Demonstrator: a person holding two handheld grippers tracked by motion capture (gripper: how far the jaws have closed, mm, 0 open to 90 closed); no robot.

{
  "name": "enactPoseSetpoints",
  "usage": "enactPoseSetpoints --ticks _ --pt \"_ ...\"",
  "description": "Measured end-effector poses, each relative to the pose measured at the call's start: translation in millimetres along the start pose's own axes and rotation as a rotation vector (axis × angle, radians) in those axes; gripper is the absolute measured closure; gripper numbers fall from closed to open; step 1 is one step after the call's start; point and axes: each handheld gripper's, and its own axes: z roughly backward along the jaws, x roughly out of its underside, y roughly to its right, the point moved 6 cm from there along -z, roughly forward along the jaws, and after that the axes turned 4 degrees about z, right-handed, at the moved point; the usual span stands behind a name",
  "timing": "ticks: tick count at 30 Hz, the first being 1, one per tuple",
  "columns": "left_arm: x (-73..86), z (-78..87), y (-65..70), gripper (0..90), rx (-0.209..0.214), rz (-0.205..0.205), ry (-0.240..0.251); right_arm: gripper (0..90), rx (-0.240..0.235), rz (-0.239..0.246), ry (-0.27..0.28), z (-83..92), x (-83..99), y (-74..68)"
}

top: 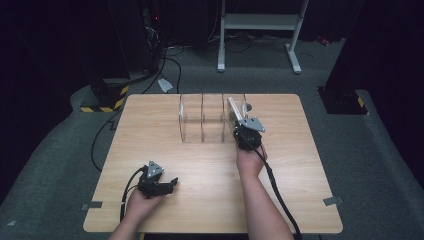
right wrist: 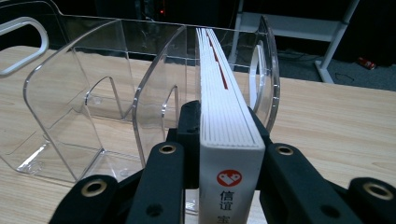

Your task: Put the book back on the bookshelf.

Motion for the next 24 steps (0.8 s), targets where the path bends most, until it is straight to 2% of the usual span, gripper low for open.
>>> enactPoseSetpoints --ticks 7,15,24 --pt "0.2 0.2 0.2 25.0 0.0 0.002 0.001 75.4 0.008 0.012 0.016 -2.3 0.7 -0.7" --pt "0.4 0.5 0.1 25.1 -0.001 0.002 0.002 72.0 0.022 0.01 0.004 2.9 6.4 -1.6" --pt "0.4 0.5 0.0 25.2 -0.002 0.0 0.002 69.4 0.002 -0.022 -0.005 10.3 9.9 2.1"
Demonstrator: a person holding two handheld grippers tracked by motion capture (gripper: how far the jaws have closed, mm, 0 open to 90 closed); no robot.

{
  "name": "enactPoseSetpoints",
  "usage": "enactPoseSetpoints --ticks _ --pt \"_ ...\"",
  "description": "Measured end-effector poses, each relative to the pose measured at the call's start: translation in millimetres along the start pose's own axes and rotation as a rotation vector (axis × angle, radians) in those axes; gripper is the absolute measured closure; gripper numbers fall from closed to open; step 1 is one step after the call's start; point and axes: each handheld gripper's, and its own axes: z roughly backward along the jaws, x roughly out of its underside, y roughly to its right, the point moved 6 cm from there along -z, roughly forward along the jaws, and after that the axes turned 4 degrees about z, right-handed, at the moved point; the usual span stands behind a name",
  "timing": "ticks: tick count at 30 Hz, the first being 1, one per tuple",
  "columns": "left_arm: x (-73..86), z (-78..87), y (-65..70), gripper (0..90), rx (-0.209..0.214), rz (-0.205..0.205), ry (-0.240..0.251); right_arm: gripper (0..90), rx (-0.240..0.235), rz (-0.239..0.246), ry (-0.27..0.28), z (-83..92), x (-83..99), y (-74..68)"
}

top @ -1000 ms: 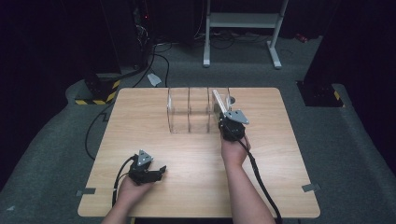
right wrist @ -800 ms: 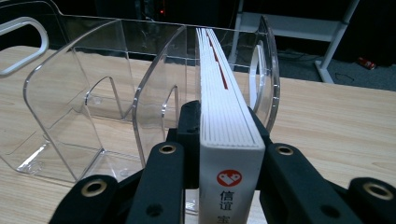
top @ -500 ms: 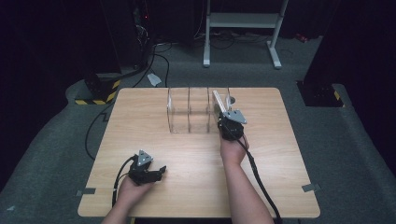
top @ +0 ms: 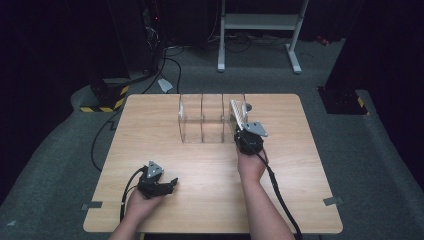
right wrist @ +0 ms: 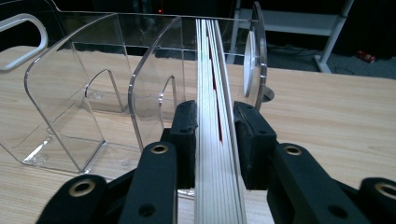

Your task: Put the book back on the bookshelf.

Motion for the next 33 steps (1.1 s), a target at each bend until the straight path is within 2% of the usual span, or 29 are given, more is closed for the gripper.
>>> enactPoseSetpoints --ticks 4,11,21,30,33 --pt "0.0 0.0 0.0 25.2 0.0 0.0 0.0 67.3 -0.005 -0.01 -0.01 1.7 4.4 1.7" --pt "0.0 0.0 0.0 25.2 0.0 0.001 0.0 63.9 -0.028 0.005 -0.022 8.2 16.1 -0.2" --pt "-0.3 -0.2 -0.1 25.3 -0.002 -0.002 0.0 62.9 -0.065 0.004 -0.054 17.5 43.4 -3.7" --pt "-0.2 -0.1 0.1 25.5 -0.003 -0.002 0.0 67.3 -0.077 0.013 -0.081 21.0 62.7 -4.2" --pt "-0.2 -0.1 0.3 25.6 -0.003 0.0 0.0 69.1 -0.094 -0.013 -0.083 22.2 65.6 -5.7"
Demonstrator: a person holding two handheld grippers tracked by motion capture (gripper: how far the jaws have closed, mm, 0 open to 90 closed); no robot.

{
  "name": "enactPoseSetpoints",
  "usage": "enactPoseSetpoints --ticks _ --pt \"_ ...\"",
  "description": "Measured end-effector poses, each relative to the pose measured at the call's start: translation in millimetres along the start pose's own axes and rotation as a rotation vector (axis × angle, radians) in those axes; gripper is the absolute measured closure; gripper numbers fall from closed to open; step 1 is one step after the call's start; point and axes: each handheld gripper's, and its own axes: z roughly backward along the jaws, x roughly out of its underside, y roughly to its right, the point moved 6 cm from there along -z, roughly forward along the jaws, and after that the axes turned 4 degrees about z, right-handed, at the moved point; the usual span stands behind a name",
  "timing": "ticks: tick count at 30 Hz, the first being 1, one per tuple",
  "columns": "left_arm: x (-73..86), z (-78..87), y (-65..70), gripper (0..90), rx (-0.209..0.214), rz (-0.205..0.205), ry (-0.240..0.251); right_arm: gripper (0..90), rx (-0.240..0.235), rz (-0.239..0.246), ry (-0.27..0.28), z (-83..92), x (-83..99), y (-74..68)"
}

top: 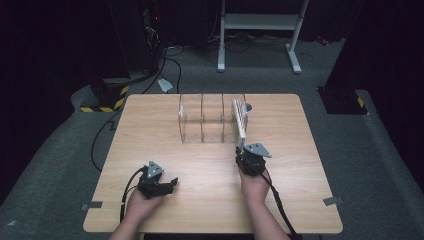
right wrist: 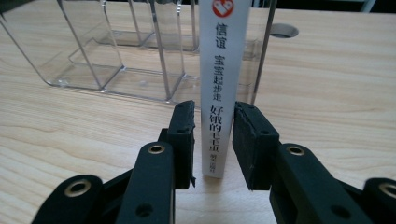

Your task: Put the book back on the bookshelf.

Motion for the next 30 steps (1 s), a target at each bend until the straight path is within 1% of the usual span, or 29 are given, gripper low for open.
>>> enactPoseSetpoints --ticks 1,3,7,11,14,17,23,25,27,29,30 --pt "0.0 0.0 0.0 25.5 0.0 0.0 0.0 69.9 -0.005 -0.01 0.0 0.5 0.6 -0.8" --pt "0.0 0.0 0.0 25.6 0.0 0.0 0.0 71.8 -0.012 -0.014 0.006 1.1 0.3 -2.6" --pt "0.0 0.1 0.0 25.7 0.0 0.0 0.0 71.8 -0.003 -0.018 0.011 1.2 -0.8 -3.7" --pt "0.0 0.0 0.0 25.7 0.0 -0.001 0.0 64.5 -0.012 -0.03 0.022 1.7 -5.8 -4.0" --pt "0.0 0.0 0.0 25.7 0.0 0.0 0.0 62.0 -0.008 -0.035 0.031 0.4 -13.7 -3.4" --pt "0.0 0.0 -0.1 25.7 0.0 -0.002 0.0 62.2 0.01 -0.033 0.037 -1.9 -20.8 -2.1" --pt "0.0 0.0 0.1 25.7 -0.002 0.0 0.0 67.1 0.043 -0.064 0.052 -4.2 -31.9 2.3" --pt "-0.1 0.0 0.0 25.7 -0.002 0.0 0.0 70.1 0.065 -0.054 0.054 -5.0 -34.5 2.7" --pt "-0.1 0.0 0.1 25.7 -0.001 0.001 0.0 73.3 0.096 -0.047 0.055 -5.6 -34.6 4.3" --pt "-0.1 0.0 -0.3 25.7 -0.001 -0.003 0.0 74.5 0.122 -0.044 0.063 -5.1 -34.4 6.9" --pt "-0.2 0.0 -0.3 25.8 -0.001 -0.004 0.001 74.5 0.125 -0.042 0.069 -4.9 -34.6 7.7"
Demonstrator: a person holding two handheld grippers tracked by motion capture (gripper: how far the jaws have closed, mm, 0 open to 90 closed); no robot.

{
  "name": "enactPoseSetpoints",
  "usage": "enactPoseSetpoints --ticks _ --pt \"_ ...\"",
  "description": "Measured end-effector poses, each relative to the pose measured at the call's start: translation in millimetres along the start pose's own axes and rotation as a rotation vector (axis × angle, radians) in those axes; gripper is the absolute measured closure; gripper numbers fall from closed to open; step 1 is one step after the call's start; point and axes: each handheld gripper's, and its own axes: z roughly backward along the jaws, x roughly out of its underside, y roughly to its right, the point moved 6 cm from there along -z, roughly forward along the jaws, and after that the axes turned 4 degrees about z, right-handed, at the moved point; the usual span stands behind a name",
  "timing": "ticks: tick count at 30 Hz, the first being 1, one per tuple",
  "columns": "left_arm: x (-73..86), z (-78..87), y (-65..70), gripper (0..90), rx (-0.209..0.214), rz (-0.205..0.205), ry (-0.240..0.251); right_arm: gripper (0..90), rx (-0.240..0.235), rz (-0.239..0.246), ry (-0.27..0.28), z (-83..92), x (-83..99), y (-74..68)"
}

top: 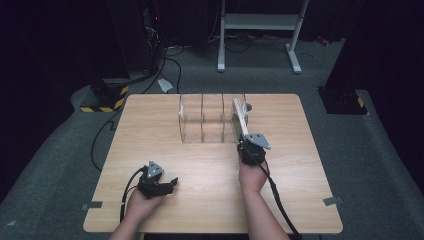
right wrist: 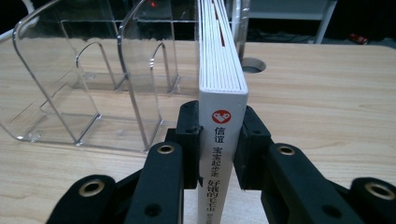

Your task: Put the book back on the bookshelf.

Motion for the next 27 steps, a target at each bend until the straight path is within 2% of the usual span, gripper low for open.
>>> enactPoseSetpoints --ticks 4,9,13,20,27 --pt "0.0 0.0 -0.1 25.8 0.0 -0.002 -0.001 74.7 0.034 0.007 0.01 0.0 -0.6 2.0" --pt "0.0 0.0 0.0 25.8 0.0 0.0 0.0 74.5 0.043 0.014 0.015 0.1 2.3 -2.4" --pt "0.0 0.0 0.0 25.8 0.0 -0.001 -0.001 74.0 0.044 -0.003 0.021 0.6 3.8 -3.2" --pt "-0.1 0.0 0.0 25.8 0.001 0.001 0.0 69.7 0.016 -0.042 0.011 1.6 4.0 -3.3" --pt "-0.1 0.0 -0.1 25.8 0.001 0.0 0.0 62.8 -0.006 -0.045 -0.007 5.1 11.8 -2.3"
